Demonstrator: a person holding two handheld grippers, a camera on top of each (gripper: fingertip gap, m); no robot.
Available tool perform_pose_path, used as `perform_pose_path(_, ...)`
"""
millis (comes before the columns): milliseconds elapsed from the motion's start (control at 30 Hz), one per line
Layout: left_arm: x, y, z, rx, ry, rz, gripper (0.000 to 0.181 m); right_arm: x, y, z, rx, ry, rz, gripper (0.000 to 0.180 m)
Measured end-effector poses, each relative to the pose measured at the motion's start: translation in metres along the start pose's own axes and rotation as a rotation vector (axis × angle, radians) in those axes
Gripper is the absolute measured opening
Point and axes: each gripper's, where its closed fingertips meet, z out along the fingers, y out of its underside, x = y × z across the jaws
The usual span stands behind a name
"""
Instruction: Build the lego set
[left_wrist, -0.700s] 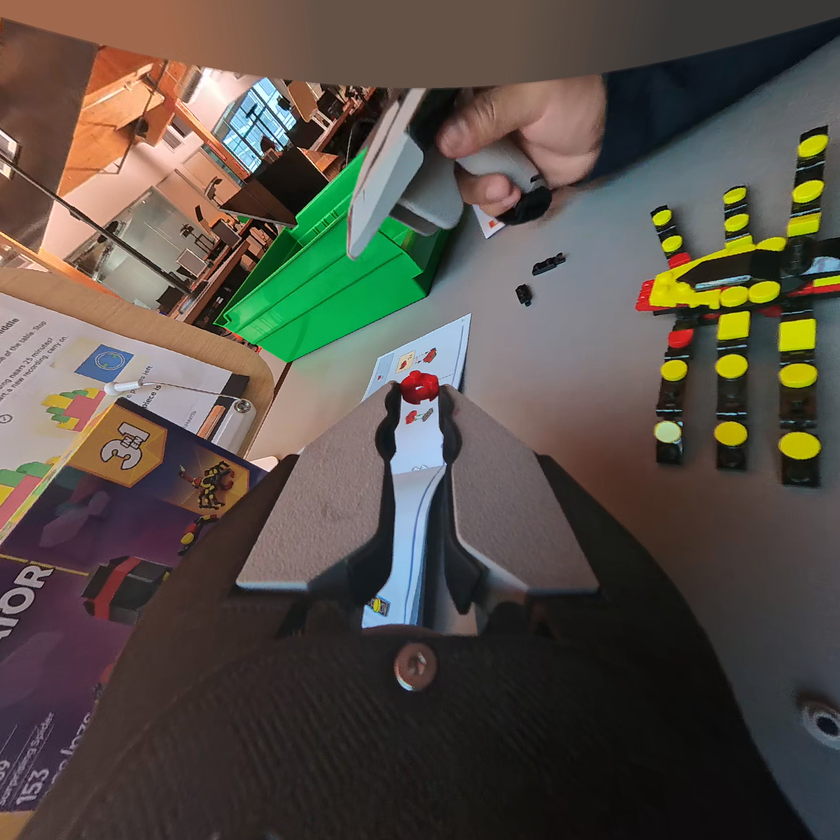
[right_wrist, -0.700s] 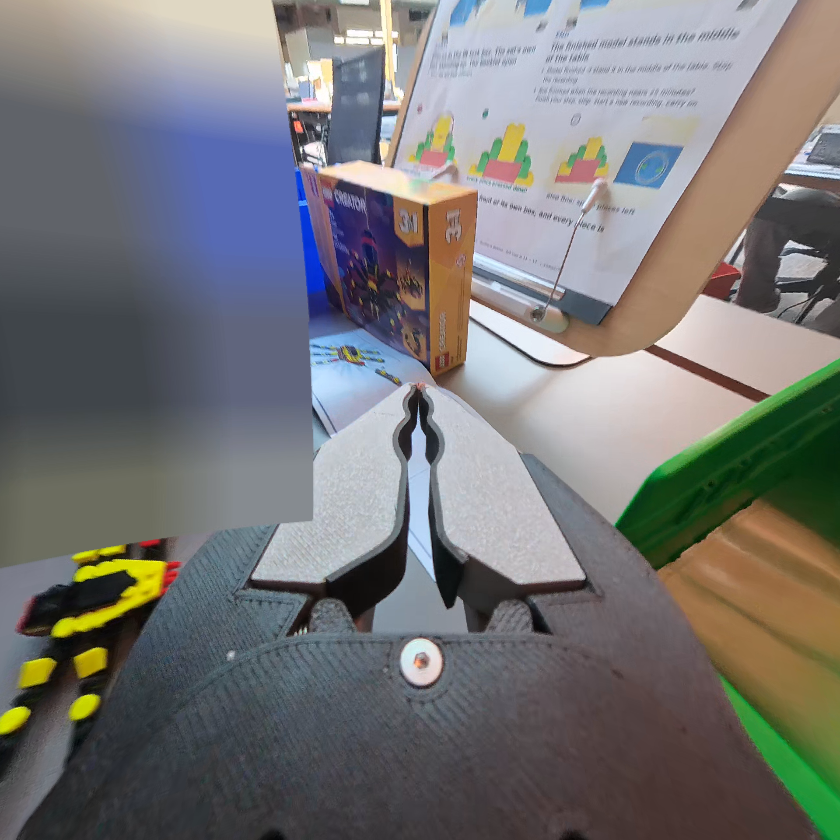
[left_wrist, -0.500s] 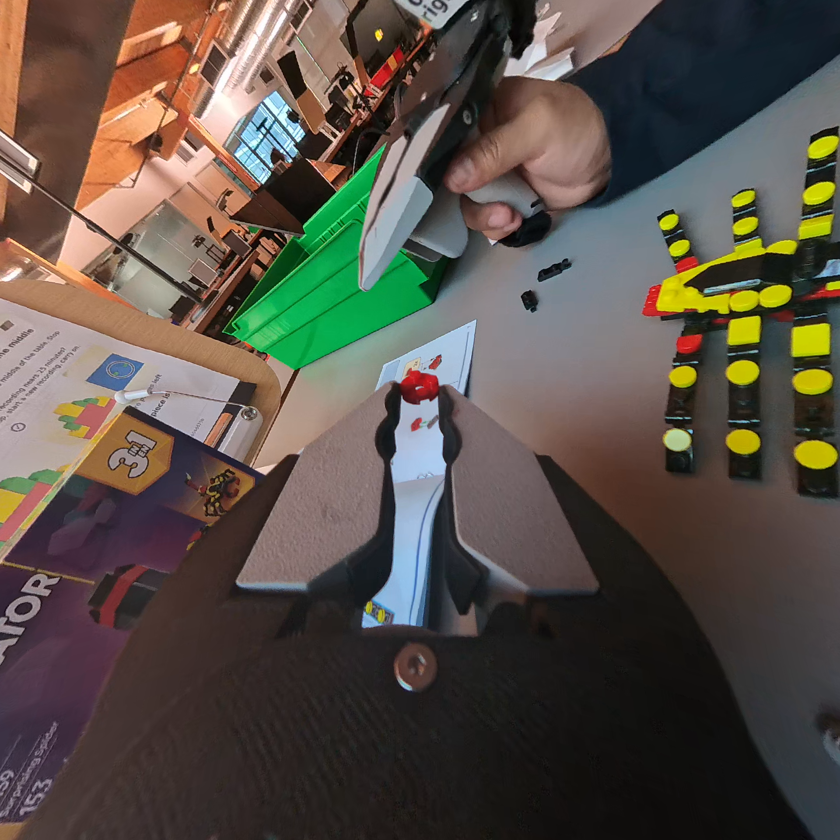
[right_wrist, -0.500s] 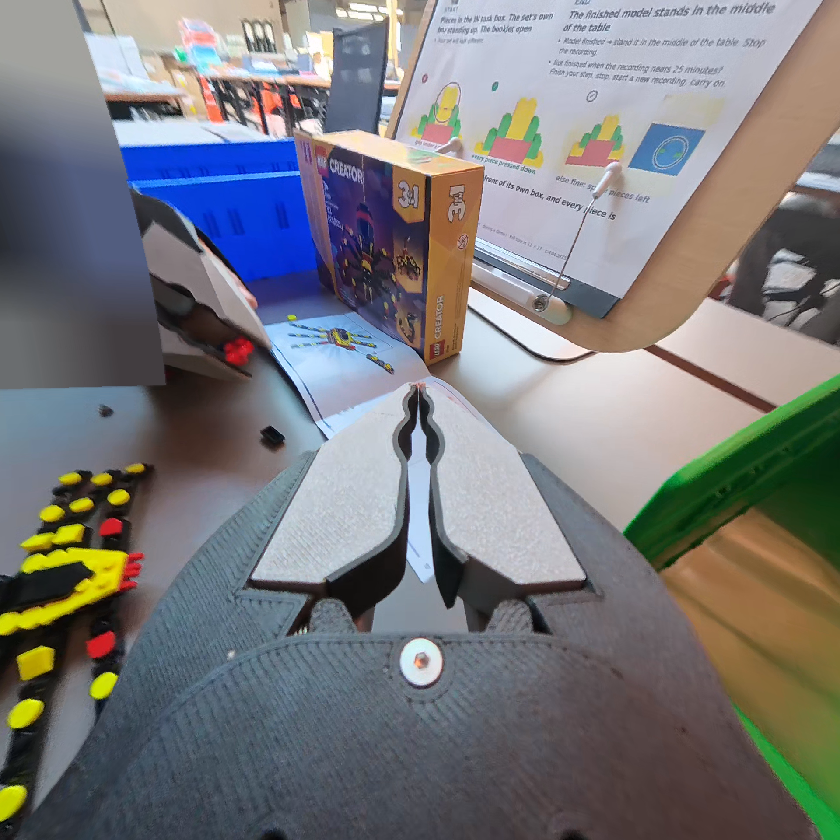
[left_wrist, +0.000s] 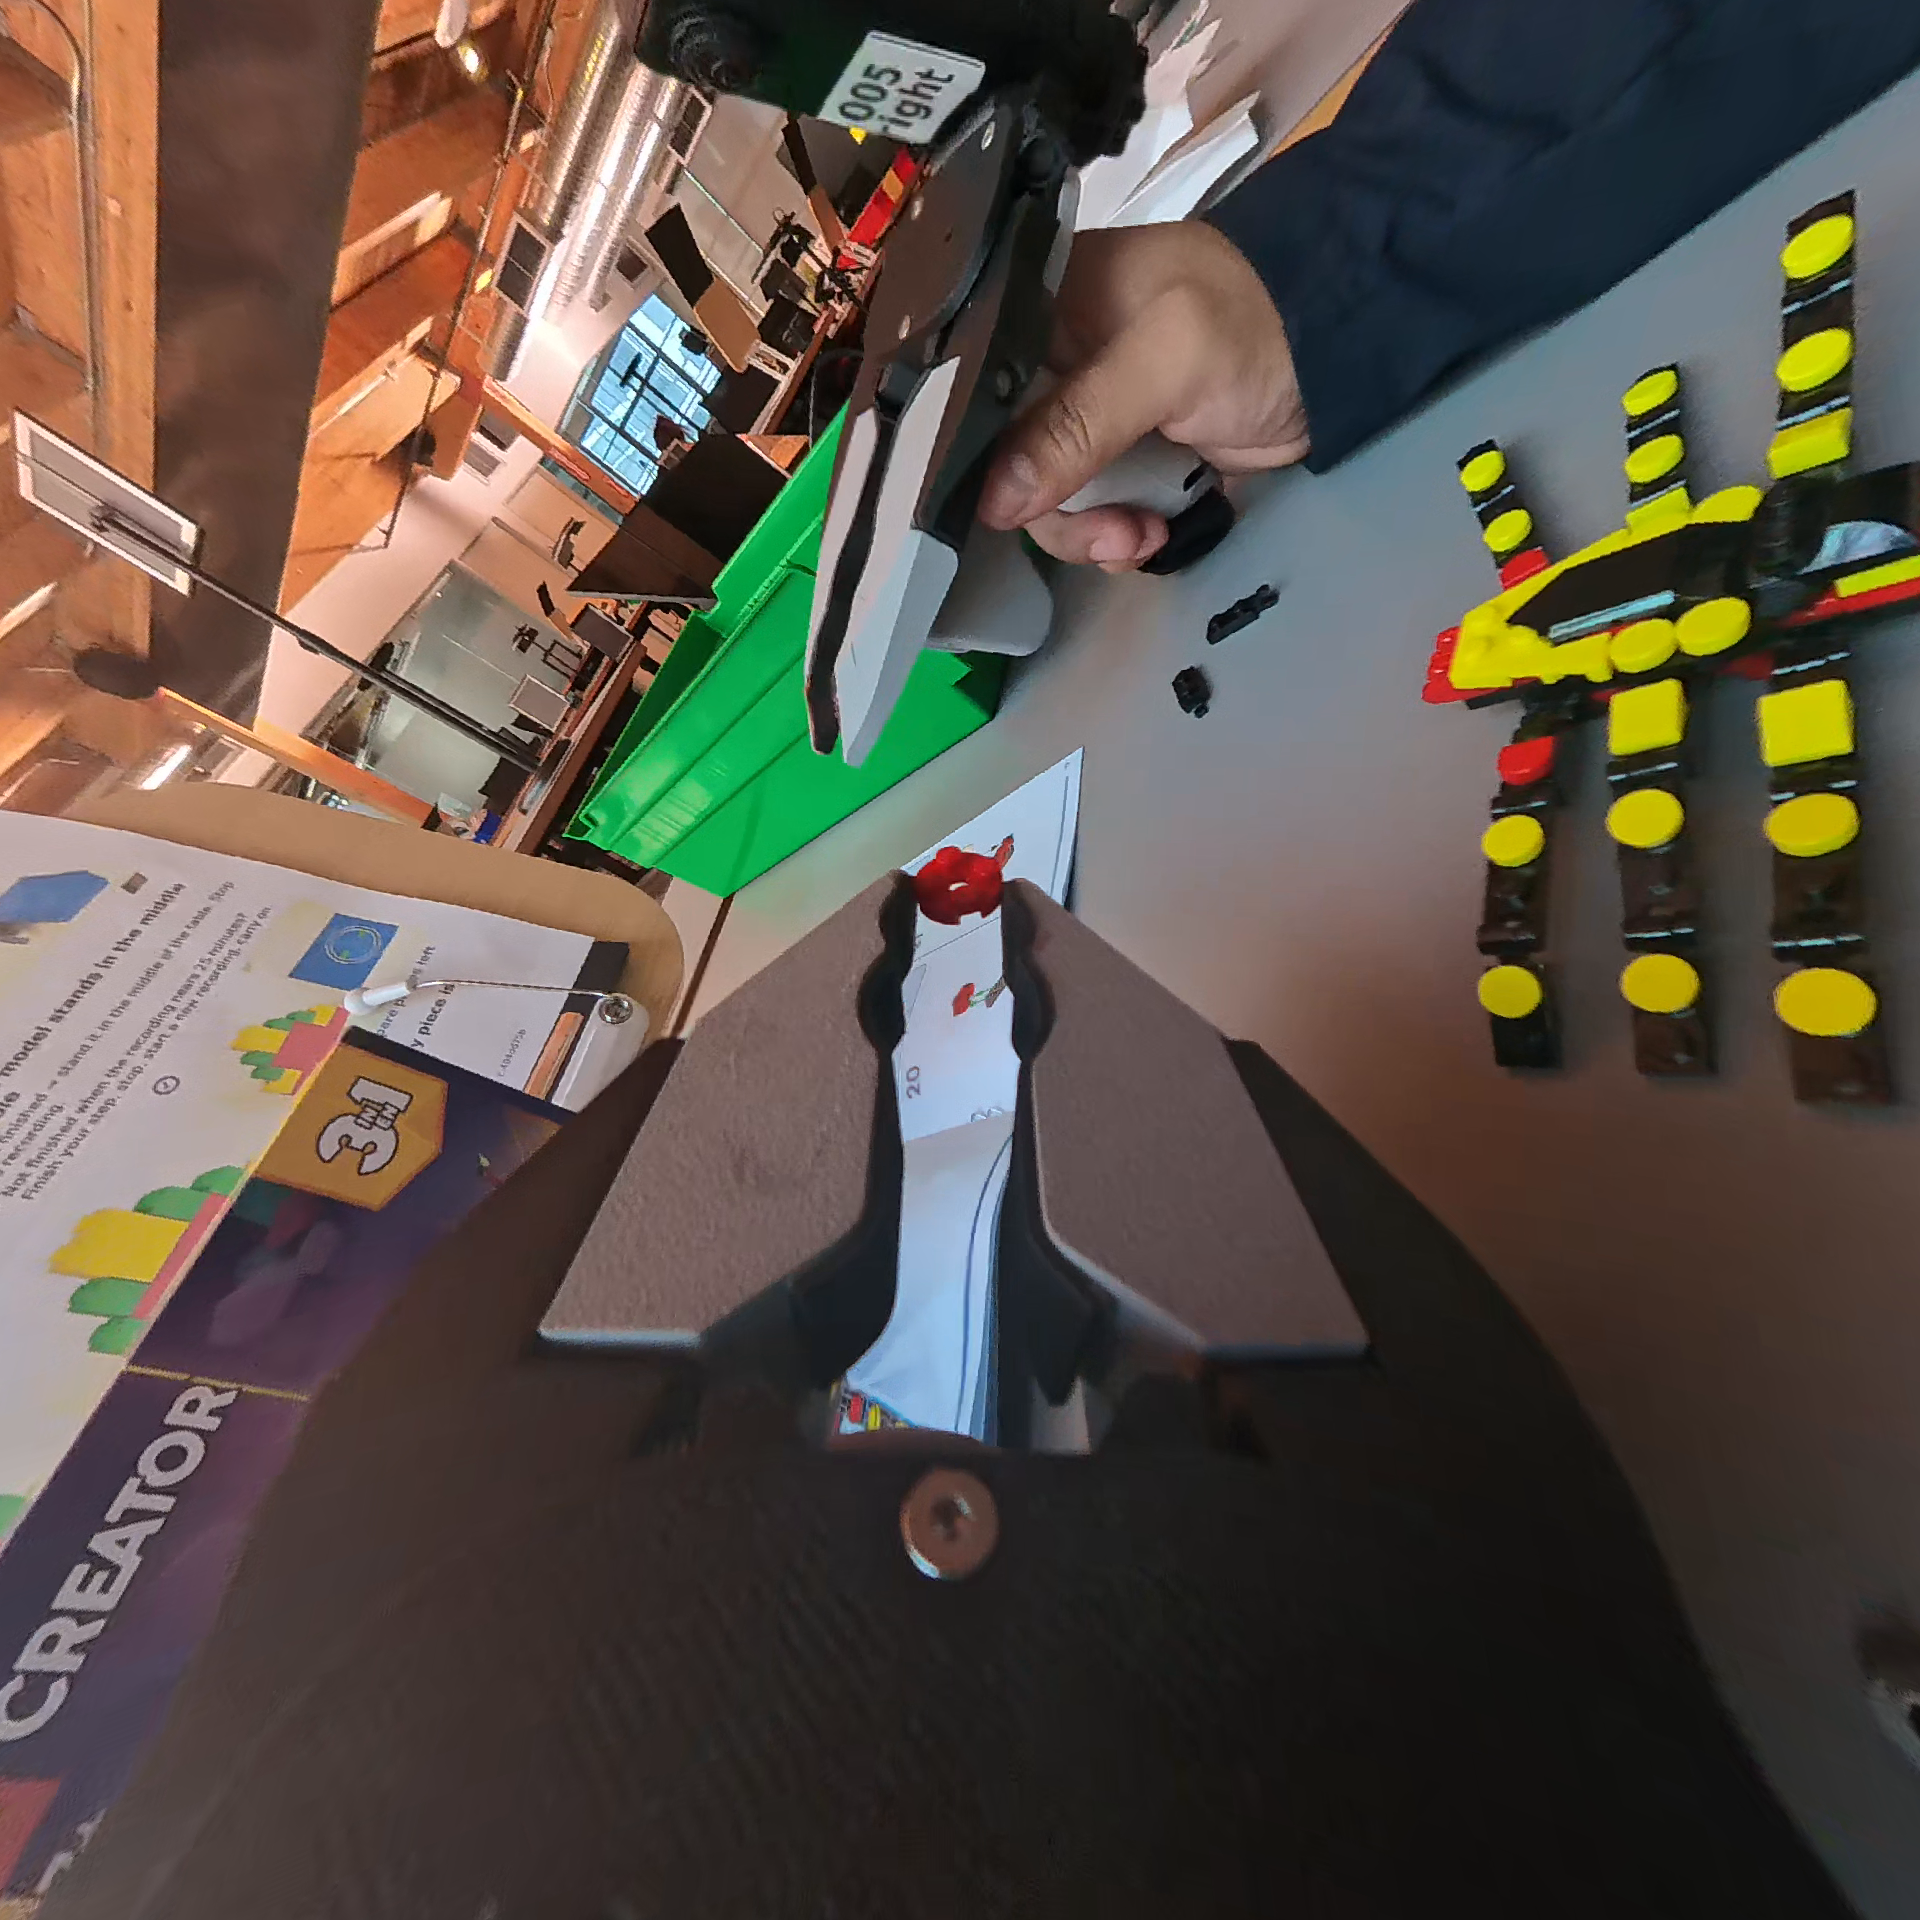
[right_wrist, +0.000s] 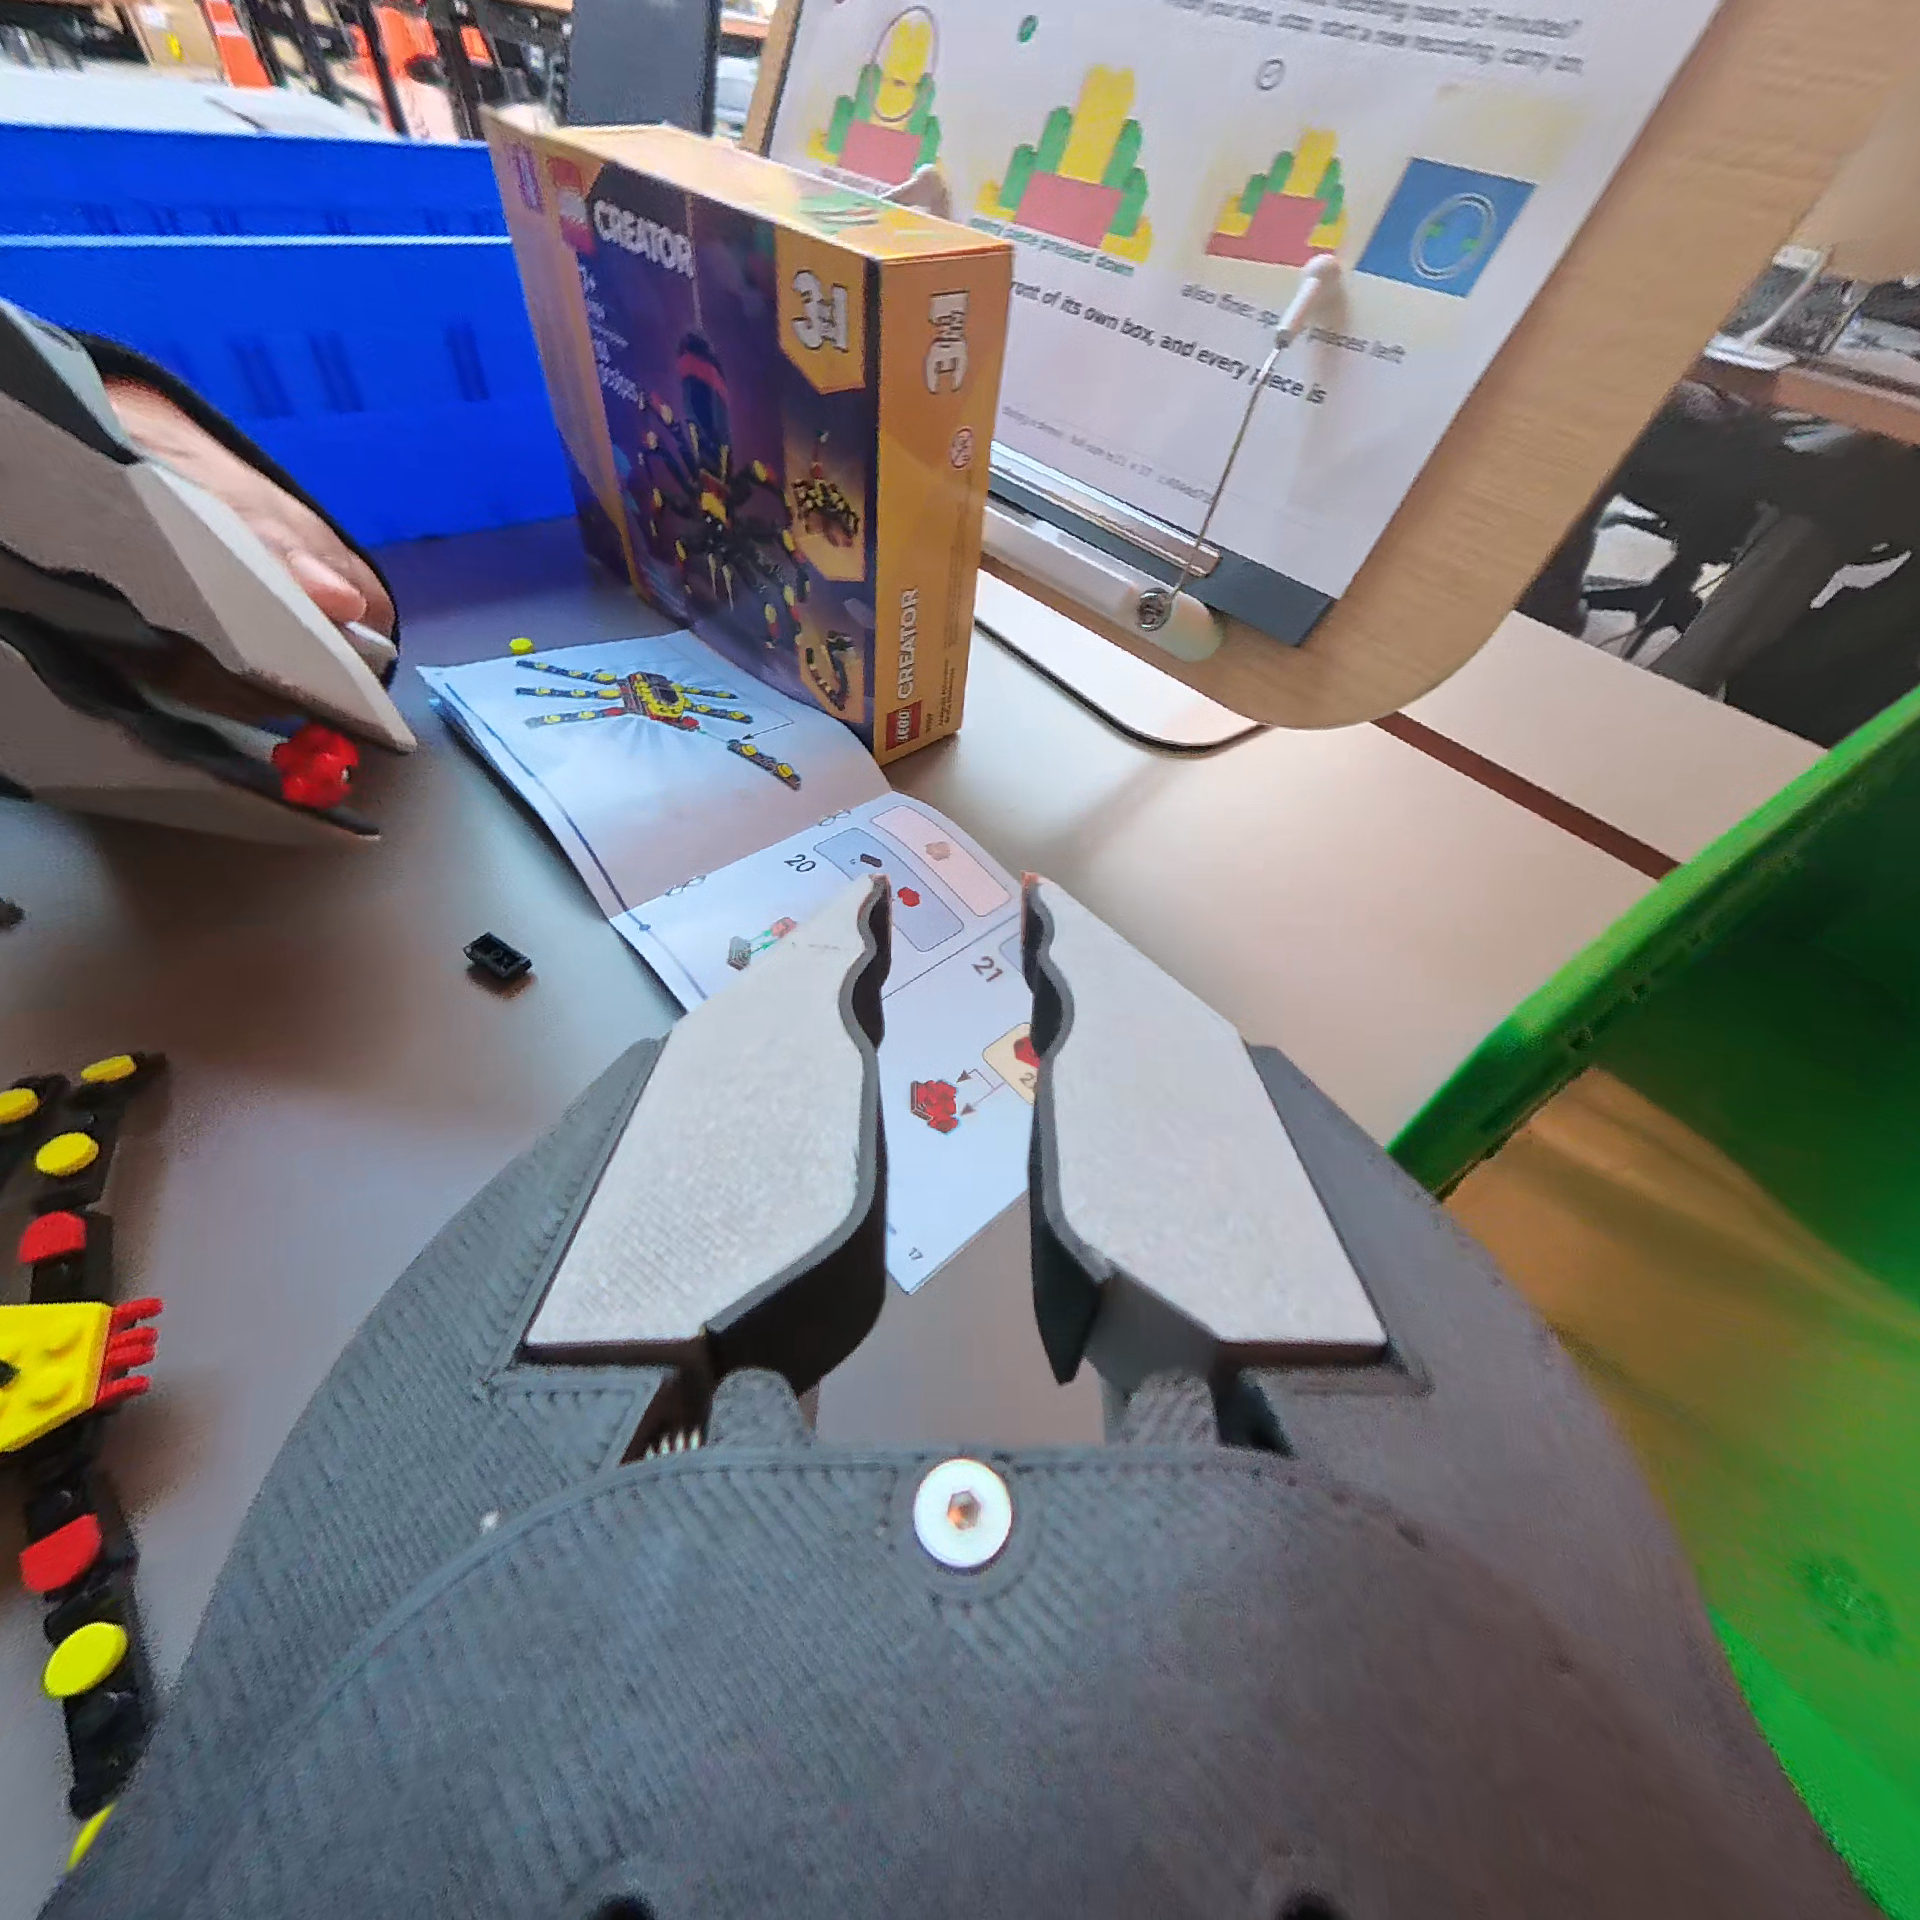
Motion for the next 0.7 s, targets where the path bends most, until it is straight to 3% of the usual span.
perform_pose_path(700, 0.000, 0.010, 0.011, -0.050, 0.040, -0.108, 0.013, -0.005, 0.019, 0.011, -0.135, -0.030, -0.024, 0.024)
